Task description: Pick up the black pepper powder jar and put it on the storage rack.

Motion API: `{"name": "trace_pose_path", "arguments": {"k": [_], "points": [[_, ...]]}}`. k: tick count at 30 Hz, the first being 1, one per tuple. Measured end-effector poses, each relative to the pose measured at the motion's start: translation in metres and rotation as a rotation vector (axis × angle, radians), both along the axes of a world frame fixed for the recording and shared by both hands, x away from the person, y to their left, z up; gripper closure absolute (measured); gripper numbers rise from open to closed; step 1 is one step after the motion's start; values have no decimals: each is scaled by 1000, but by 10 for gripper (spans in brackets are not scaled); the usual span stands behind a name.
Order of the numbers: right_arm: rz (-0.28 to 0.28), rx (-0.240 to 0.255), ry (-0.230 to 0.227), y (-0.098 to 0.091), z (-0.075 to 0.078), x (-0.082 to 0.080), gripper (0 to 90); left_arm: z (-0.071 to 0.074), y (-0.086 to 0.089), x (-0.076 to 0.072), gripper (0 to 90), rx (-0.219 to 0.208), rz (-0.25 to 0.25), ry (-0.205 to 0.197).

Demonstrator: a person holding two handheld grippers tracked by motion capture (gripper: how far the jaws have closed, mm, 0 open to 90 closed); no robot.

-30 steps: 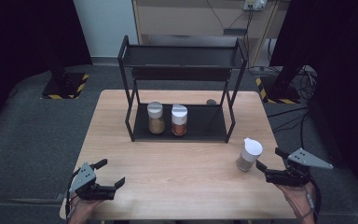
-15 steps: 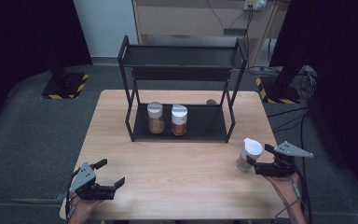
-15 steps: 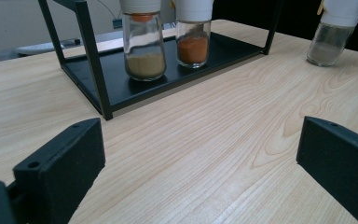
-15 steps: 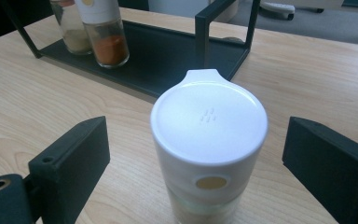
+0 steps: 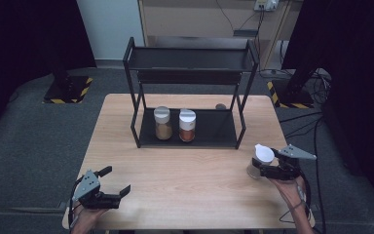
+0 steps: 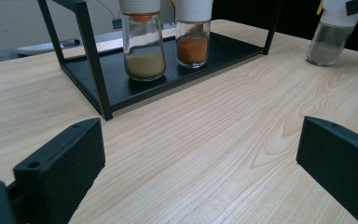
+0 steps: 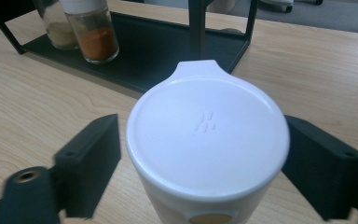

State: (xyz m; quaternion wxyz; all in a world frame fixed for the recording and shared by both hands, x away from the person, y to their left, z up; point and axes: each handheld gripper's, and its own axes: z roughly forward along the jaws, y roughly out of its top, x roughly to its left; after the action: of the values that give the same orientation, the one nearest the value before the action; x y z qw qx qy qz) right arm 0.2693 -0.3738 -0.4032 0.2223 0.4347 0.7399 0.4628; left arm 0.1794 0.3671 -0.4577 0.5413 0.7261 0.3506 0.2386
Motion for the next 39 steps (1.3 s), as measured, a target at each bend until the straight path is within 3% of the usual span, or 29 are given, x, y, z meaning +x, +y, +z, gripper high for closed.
{"name": "trace_pose_path", "arguments": {"k": [3, 8, 17, 31, 39], "points": [[-18, -14, -33, 5, -7, -5, 298, 0, 0, 0, 3, 1, 0, 1], [-42, -19, -66, 9, -12, -12, 306, 0, 0, 0, 4, 1, -1, 1], [-55, -21, -78, 13, -13, -16, 308, 0, 0, 1, 4, -1, -1, 1], [7, -18, -91, 19, 19, -20, 309, 0, 0, 1, 5, -2, -4, 1], [54, -13, -91, 33, 35, -17, 308, 0, 0, 1, 5, -2, -3, 0]]}}
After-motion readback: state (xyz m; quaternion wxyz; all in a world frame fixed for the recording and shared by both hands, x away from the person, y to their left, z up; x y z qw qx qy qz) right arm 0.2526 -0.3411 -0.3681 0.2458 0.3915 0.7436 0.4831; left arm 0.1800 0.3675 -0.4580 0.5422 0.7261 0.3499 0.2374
